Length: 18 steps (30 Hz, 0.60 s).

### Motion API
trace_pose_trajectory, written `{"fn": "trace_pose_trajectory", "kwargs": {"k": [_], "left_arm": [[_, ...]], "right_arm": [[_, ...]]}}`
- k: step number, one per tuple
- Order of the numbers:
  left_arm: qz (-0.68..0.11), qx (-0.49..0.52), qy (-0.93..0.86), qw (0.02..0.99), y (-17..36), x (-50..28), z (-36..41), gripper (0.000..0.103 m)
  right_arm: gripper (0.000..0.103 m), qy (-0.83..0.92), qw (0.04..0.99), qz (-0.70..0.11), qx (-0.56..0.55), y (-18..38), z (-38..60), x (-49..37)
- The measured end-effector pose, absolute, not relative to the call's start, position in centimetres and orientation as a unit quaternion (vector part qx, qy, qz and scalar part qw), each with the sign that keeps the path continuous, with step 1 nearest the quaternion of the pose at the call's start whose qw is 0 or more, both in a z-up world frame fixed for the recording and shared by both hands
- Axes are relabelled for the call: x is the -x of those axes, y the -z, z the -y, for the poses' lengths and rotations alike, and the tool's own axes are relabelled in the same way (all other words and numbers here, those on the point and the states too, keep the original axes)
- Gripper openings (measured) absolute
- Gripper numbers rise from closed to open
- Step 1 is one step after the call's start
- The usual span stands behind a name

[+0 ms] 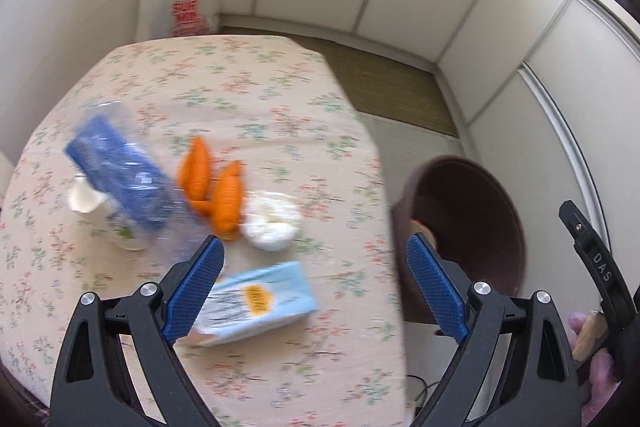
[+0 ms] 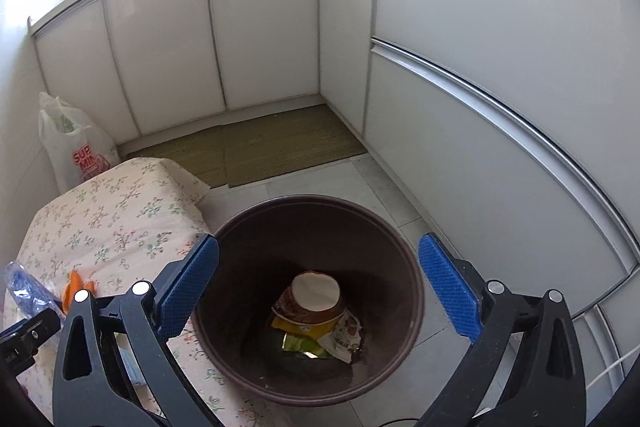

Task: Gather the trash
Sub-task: 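Move both grippers back over the table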

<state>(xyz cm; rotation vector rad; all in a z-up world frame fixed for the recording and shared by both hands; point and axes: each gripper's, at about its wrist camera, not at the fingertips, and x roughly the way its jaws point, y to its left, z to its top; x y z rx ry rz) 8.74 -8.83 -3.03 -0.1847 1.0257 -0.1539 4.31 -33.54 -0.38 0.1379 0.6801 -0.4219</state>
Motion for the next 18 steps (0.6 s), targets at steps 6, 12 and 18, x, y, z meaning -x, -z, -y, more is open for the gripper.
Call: {"fn": "trace_pose_trajectory", "kwargs": {"k": [6, 12, 18], "left_arm": [[-0.484, 0.118, 0.018, 0.867, 3.3, -8.6, 1.4, 0.090], [-0.482, 0.156, 0.002, 0.862, 5.2, -8.3, -4.8, 0.090], [-0.469, 0.163, 0.003, 0.868, 6.4, -10.3, -6.5, 0.090]], "right_arm": [[0.096, 0.151, 0.927, -0.342, -0.009, 1.0, 27.0, -6.3], [0.096, 0.117, 0.930, -0.345, 0.058, 1.6, 21.9, -7.5], [0.096, 0.106, 0.925, -0.355, 0.082, 2.4, 19.8, -8.6]]}}
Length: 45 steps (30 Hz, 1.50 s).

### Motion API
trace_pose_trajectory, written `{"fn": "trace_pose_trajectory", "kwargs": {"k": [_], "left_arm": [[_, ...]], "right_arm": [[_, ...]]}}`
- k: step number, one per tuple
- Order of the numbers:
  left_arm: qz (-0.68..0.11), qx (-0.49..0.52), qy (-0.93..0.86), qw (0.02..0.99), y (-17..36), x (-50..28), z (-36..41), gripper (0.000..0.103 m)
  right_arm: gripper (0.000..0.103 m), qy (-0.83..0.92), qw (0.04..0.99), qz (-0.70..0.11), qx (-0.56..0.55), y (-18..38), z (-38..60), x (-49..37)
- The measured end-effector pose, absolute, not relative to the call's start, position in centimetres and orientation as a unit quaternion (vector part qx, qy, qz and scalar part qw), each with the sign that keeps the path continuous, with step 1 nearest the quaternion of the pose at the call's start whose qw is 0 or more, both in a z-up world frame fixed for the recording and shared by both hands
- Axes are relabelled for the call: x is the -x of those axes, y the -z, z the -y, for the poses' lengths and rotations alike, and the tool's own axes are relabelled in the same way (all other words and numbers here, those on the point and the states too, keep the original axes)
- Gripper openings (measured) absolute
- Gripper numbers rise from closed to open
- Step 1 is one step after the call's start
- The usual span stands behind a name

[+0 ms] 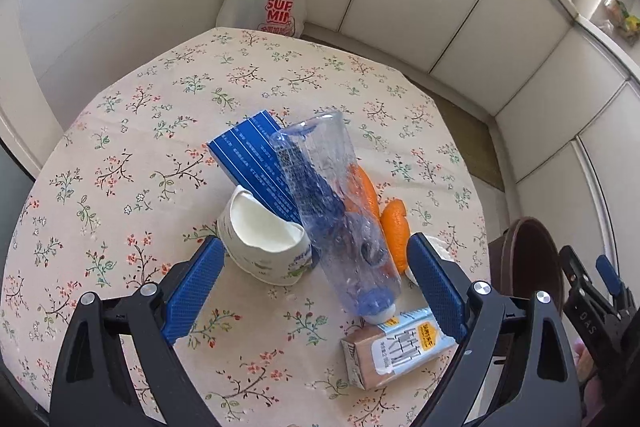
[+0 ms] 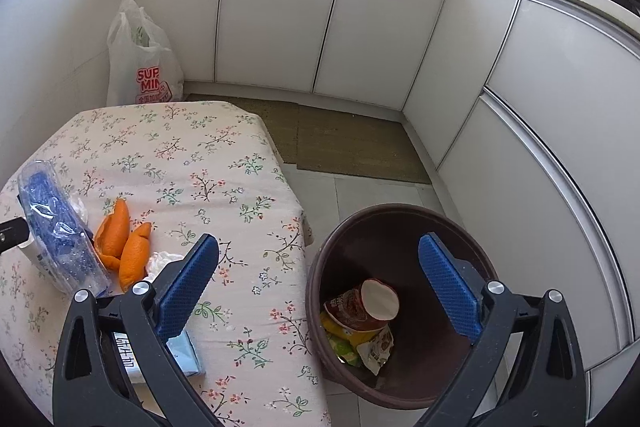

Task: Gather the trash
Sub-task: 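Move both grippers back over the table, then grasp the plastic bottle with the left gripper while the right gripper grasps the white paper cup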

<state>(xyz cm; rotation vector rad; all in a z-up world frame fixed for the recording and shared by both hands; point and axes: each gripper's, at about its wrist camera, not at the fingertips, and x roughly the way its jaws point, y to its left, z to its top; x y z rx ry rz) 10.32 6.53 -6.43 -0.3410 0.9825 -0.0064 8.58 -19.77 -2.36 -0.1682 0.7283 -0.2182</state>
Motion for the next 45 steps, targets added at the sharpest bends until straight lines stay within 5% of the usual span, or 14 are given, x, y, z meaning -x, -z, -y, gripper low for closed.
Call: {"fn": "trace_pose_trajectory", "kwargs": {"k": [13, 19, 28, 38, 45], "left_arm": [[-0.451, 0.105, 0.010, 0.886, 7.8, -15.3, -3.4, 0.089], [-0.471, 0.067, 0.049, 0.878, 8.4, -15.4, -1.4, 0.044], [-0.484, 0.167, 0.083, 0.855, 7.0, -13.7, -4.9, 0.036], [-0.391, 0.210, 0.061, 0.894, -0.2, -7.9, -12.1, 0.033], [-0.300, 0.172, -0.011, 0.938, -4.9, -4.8, -16.5, 0.033]], "right_arm": [[0.096, 0.099, 0.921, -0.367, 0.084, 3.2, 18.5, -10.1], [0.096, 0.100, 0.919, -0.374, 0.080, 3.4, 18.4, -10.5], [0.096, 0.070, 0.920, -0.378, 0.071, 3.4, 16.7, -10.5], [0.096, -0.072, 0.881, -0.468, 0.024, 6.3, 10.6, -11.9], [0.096, -0.168, 0.797, -0.565, -0.134, 9.7, 6.1, -12.9]]}}
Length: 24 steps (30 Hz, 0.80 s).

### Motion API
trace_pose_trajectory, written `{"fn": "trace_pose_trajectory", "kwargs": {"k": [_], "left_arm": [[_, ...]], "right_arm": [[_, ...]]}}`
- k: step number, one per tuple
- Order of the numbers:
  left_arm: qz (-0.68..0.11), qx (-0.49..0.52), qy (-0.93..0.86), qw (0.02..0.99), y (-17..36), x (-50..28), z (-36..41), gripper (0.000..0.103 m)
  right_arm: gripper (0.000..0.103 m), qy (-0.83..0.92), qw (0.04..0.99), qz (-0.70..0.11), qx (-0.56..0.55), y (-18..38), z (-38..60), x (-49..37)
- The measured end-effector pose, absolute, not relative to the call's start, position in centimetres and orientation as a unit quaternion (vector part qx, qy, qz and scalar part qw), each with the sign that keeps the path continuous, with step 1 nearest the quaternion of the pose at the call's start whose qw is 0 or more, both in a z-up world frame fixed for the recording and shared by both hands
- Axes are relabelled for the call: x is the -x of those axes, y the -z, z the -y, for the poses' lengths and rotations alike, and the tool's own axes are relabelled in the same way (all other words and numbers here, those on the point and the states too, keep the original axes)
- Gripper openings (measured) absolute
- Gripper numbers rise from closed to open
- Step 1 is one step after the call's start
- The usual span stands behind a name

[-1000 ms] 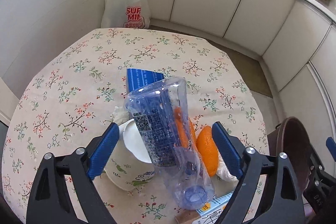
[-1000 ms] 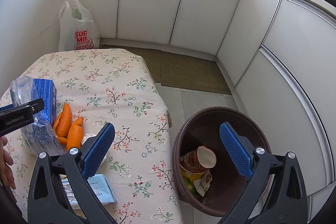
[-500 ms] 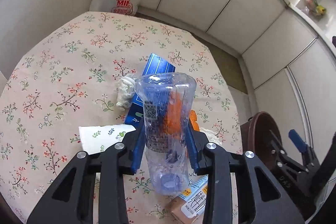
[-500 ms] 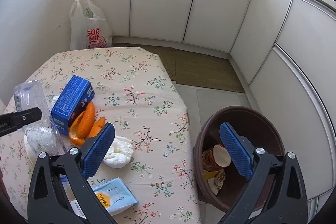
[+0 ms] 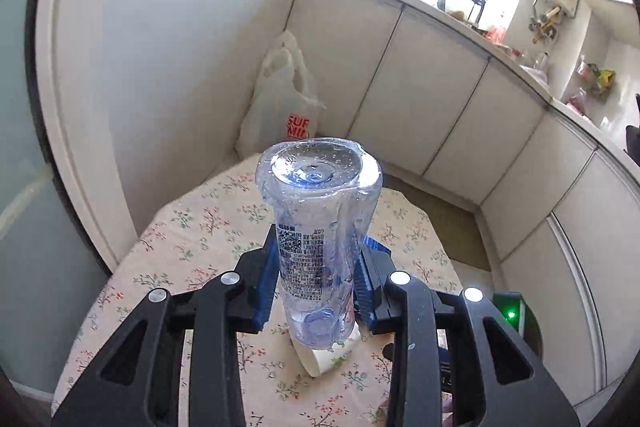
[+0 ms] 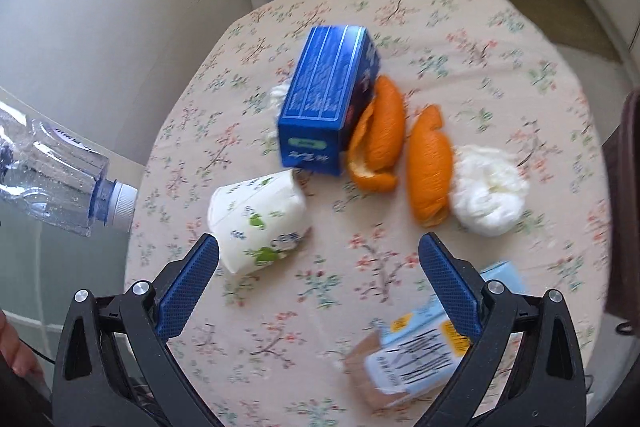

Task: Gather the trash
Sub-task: 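Grasp the plastic bottle with the left gripper while the right gripper grasps the white paper cup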

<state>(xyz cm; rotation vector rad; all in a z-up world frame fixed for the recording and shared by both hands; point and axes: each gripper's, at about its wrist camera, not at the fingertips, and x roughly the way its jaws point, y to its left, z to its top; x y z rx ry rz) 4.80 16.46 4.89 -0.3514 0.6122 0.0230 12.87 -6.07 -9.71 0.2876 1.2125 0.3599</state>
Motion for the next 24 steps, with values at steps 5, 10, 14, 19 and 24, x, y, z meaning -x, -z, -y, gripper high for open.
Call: {"fn": "trace_pose_trajectory", "kwargs": {"k": [5, 10, 14, 19, 24], "left_arm": [[-0.309, 0.194, -0.014, 0.931, -4.5, -4.9, -18.6, 0.033], [-0.306, 0.218, -0.015, 0.926, -4.9, -4.2, -20.4, 0.034], [-0.303, 0.231, -0.019, 0.924, -5.1, -3.6, -21.5, 0.034], [-0.310, 0.248, -0.022, 0.918, -4.7, -3.7, -22.2, 0.034], [-0.319, 0.253, -0.023, 0.913, -4.3, -4.1, -22.1, 0.034]], "right_arm": [[0.096, -0.141, 0.846, -0.514, -0.023, 9.2, 0.0, -11.7], [0.096, -0.170, 0.847, -0.501, 0.056, 10.1, -4.3, -11.1], [0.096, -0.166, 0.838, -0.515, 0.074, 12.0, -5.0, -11.9], [0.096, -0.192, 0.823, -0.525, 0.095, 13.6, -5.5, -12.4], [0.096, -0.196, 0.814, -0.540, 0.086, 14.2, -5.5, -13.1]]}}
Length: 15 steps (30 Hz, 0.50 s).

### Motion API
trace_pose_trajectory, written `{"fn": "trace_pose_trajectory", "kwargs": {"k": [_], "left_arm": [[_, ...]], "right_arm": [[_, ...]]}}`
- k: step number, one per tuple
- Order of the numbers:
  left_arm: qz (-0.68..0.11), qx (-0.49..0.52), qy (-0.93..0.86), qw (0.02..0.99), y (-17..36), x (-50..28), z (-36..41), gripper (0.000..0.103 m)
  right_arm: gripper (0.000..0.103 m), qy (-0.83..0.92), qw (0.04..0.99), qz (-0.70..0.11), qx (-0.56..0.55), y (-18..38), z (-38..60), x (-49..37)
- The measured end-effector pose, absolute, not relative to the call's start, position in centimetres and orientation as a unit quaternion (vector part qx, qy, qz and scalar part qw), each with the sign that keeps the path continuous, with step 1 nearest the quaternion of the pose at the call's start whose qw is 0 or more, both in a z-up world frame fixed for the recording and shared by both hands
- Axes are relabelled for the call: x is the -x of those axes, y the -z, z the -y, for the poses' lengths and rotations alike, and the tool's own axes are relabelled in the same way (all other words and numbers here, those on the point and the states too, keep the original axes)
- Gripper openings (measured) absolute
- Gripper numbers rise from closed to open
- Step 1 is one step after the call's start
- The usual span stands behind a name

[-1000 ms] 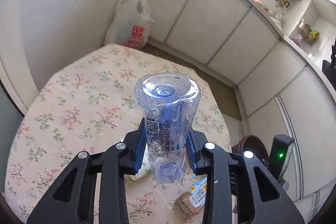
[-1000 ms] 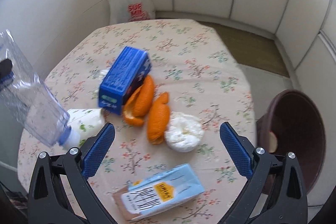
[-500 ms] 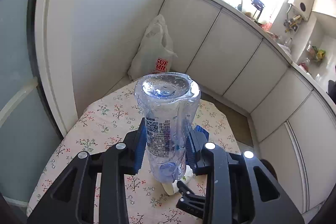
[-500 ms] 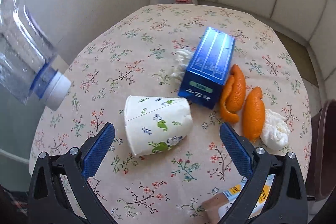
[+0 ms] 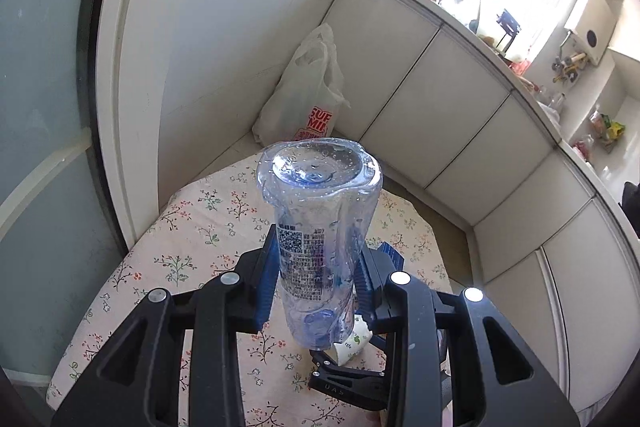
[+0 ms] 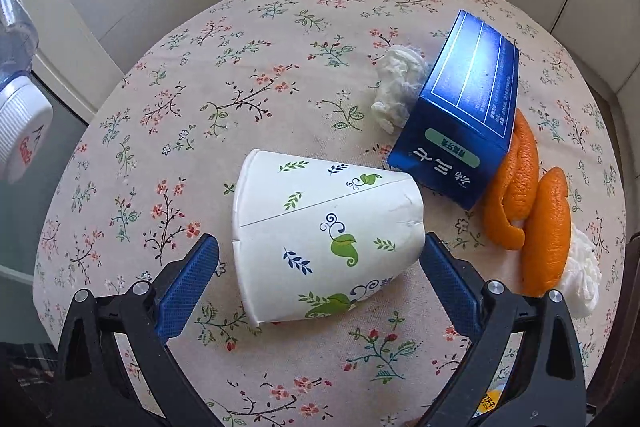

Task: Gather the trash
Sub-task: 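Grasp the plastic bottle with the left gripper while the right gripper grasps the white paper cup, then carry the bottle and paper cup over the brown bin and open both grippers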

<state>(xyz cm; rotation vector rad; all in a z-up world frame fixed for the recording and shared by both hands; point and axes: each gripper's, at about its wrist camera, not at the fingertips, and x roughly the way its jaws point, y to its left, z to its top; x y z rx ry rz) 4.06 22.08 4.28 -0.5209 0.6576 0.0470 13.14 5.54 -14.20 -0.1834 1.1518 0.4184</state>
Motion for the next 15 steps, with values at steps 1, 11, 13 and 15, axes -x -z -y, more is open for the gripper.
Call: {"fn": "trace_pose_trajectory", "kwargs": {"k": [1, 11, 13, 15], "left_arm": [[-0.320, 0.251, -0.024, 0.913, -4.3, -4.1, -21.9, 0.034], [-0.326, 0.238, -0.030, 0.914, -4.0, -4.4, -21.4, 0.034], [-0.324, 0.239, -0.030, 0.915, -4.0, -4.4, -21.5, 0.034], [-0.321, 0.241, -0.030, 0.915, -4.2, -4.4, -21.4, 0.034]], "right_arm": [[0.095, -0.196, 0.814, -0.540, 0.082, 14.2, -5.4, -13.2], [0.077, -0.207, 0.825, -0.521, 0.064, 13.4, -4.5, -12.6], [0.077, -0.208, 0.831, -0.512, 0.063, 12.7, -4.0, -12.2], [0.077, -0.208, 0.838, -0.499, 0.065, 11.5, -3.6, -11.8]]}}
